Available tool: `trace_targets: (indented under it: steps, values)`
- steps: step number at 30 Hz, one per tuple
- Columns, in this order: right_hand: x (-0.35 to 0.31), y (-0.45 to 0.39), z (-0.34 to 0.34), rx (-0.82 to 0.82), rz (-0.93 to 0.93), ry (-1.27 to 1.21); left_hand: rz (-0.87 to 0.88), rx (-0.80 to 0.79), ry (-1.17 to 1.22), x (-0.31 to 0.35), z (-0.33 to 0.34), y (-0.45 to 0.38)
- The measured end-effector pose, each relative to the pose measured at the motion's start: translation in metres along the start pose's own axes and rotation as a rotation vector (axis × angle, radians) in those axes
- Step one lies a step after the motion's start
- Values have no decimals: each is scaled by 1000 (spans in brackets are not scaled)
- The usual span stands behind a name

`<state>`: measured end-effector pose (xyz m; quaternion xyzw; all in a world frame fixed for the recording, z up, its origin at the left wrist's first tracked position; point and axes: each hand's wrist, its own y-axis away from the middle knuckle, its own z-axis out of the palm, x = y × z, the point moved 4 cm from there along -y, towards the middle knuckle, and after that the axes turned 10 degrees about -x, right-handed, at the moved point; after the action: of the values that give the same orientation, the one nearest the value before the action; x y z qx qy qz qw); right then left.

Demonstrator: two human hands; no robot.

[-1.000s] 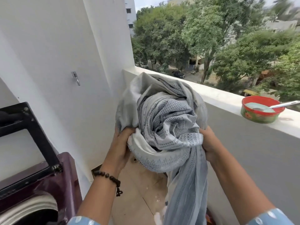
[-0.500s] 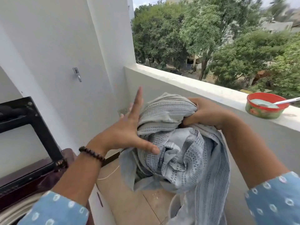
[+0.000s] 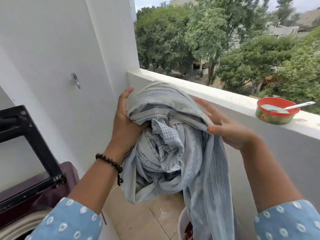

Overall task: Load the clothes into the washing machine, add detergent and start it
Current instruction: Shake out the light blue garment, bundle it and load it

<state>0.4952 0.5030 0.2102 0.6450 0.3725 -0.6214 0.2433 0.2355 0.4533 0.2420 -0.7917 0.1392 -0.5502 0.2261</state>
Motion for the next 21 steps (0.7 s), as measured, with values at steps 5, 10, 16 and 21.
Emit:
trace_targets:
  steps: [5,10,16,21]
  values:
    - [51,8,14,120,146,26,-12,147,160,-5,-20,-18]
    - [36,-2,-5,447,136,189,15,134,110,-2,-37,-27]
    - [-29,25,-50,672,-152,-34,45,155,-254,-2,-63,-22]
    - [-38,24,-29,475,-190,-81,-9,248,-154,-6,-73,-20]
